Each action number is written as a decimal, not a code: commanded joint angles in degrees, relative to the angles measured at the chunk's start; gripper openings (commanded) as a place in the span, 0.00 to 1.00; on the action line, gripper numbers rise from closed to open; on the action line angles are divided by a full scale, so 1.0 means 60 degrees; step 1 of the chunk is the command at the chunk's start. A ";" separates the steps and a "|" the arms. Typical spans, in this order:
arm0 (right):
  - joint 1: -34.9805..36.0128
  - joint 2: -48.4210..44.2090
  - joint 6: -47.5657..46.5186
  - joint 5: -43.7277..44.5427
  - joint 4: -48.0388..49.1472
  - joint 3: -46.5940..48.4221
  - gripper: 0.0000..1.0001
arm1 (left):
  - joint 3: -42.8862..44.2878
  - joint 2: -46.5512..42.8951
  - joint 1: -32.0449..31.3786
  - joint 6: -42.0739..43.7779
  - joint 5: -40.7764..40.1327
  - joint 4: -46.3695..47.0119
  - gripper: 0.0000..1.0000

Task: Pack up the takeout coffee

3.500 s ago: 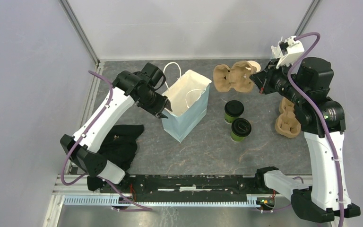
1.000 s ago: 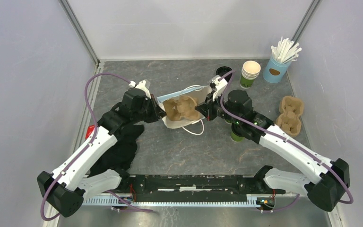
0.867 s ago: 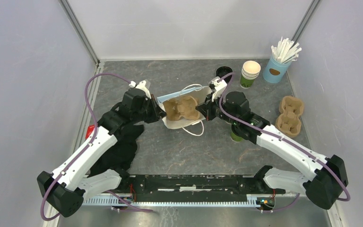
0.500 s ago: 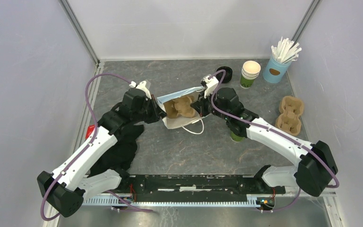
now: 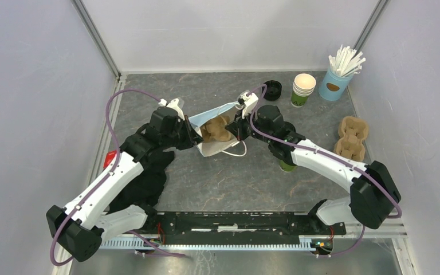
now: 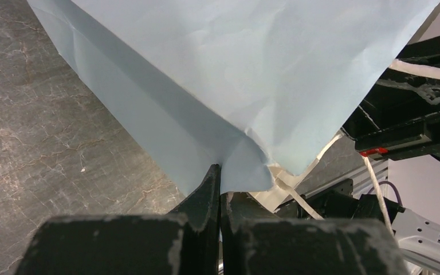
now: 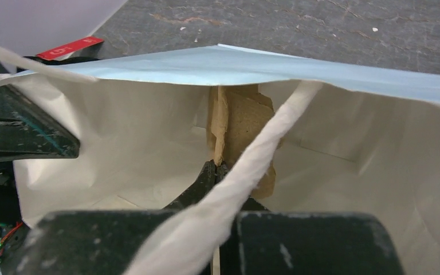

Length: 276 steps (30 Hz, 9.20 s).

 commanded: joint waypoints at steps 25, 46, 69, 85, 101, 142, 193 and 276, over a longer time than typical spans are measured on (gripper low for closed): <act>-0.0685 -0.1546 0.1229 -0.2391 -0.1587 0.0533 0.00 | 0.0744 -0.0606 0.0715 -0.0755 0.1222 -0.1178 0.02; -0.0761 -0.0110 0.3717 -0.2886 -0.3094 0.1185 0.00 | 0.0800 -0.0092 0.0723 -0.1888 0.2332 -0.1813 0.02; 0.0782 0.1479 -0.1113 0.3428 -0.6112 0.3592 0.14 | 0.0668 0.0182 0.0722 -0.1327 0.2555 -0.1796 0.02; 0.1119 0.1048 -0.1458 0.5175 -0.5968 0.3600 0.43 | 0.0011 0.0175 0.0727 -0.0906 0.2854 -0.1290 0.02; 0.0764 -0.0943 0.0070 0.4357 -1.0147 0.5634 0.80 | 0.1277 0.0924 0.0730 -0.0379 0.2095 -0.1941 0.02; -0.2208 -0.1460 -0.1283 0.4270 -1.2050 0.4163 0.98 | 0.6102 0.3523 0.1440 0.0193 -0.1628 -0.5203 0.24; -0.0954 0.1979 0.2014 0.1754 -0.8917 0.9499 0.00 | 0.8839 0.4352 0.1570 0.1994 -0.2676 -0.6177 0.02; -0.3674 -0.0989 -0.0975 0.2838 -1.1169 0.1603 0.72 | 0.7399 0.3350 0.1582 0.2840 -0.3386 -0.5980 0.72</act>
